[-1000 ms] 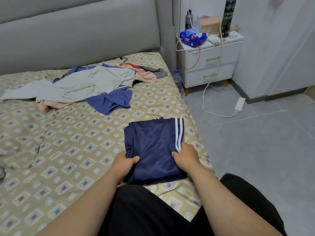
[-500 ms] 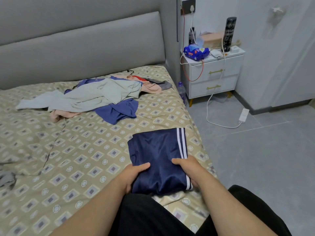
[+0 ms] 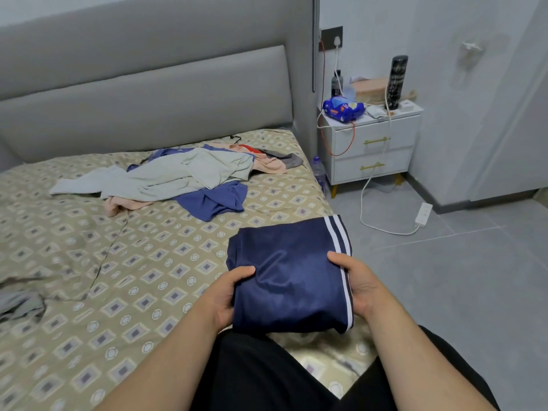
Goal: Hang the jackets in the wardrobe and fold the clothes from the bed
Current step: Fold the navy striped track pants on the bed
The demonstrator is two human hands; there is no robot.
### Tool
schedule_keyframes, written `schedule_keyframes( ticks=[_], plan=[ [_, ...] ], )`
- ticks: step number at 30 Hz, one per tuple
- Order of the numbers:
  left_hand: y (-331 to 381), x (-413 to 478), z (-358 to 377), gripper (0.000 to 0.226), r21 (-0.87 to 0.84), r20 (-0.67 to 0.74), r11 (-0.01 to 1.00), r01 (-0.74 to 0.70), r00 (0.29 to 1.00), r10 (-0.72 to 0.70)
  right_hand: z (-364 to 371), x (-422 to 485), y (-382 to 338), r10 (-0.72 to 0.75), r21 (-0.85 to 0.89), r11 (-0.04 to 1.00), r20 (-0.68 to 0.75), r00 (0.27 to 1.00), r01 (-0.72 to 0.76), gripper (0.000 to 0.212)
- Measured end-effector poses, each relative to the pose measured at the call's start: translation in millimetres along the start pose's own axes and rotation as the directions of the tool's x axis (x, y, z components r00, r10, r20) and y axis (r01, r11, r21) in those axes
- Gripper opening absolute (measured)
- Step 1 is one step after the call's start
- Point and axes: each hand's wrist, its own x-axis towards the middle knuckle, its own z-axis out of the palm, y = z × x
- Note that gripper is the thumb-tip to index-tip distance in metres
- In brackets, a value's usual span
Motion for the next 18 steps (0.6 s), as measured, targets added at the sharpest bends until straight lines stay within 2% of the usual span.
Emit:
schedule_keyframes(
  ticks=[3,6,9,12,13,14,16,18],
  plan=[
    [8.0,-11.3,10.6,0.036,0.027,0.014,1.0,0.007,1.0,-0.007,0.0,-11.7,-3.1,-0.02,0.03,0.999,-0.024,1.0,0.021,0.047],
    [10.5,-20.1,19.4,0.049,0.06,0.027,0.998,-0.031,0.999,0.03,-3.3,-22.6,-3.3,-0.041,0.001,0.999,-0.078,0.996,0.041,0.058],
    [6.1,-26.7,25.4,0.06,0.061,0.077,0.996,-0.066,0.995,0.061,-9.6,-32.4,-4.3,-0.063,-0.018,0.998,-0.058,0.996,0.062,0.077],
    [3.5,-32.1,27.7,0.06,0.024,0.116,0.996,-0.083,0.99,0.08,-16.6,-39.3,-9.8,-0.106,0.01,0.994,0.009,0.994,0.106,0.104],
    [4.1,-32.0,28.6,0.059,-0.003,0.124,0.996,-0.087,0.988,0.087,-16.9,-42.4,-13.2,-0.116,0.028,0.993,0.027,0.993,0.115,0.102],
    [5.4,-30.9,30.2,0.056,-0.021,0.129,0.996,-0.088,0.988,0.09,-16.8,-45.6,-17.1,-0.123,0.04,0.992,0.042,0.991,0.122,0.09],
    [9.5,-28.7,37.3,0.046,0.001,0.089,0.996,-0.089,0.992,0.089,-14.9,-50.3,-25.2,-0.136,0.019,0.991,0.022,0.991,0.135,0.055],
    [10.7,-21.6,43.9,0.039,0.069,0.021,0.992,-0.102,0.995,0.101,-15.3,-48.1,-31.0,-0.172,-0.039,0.985,-0.03,0.985,0.17,0.045]
  ],
)
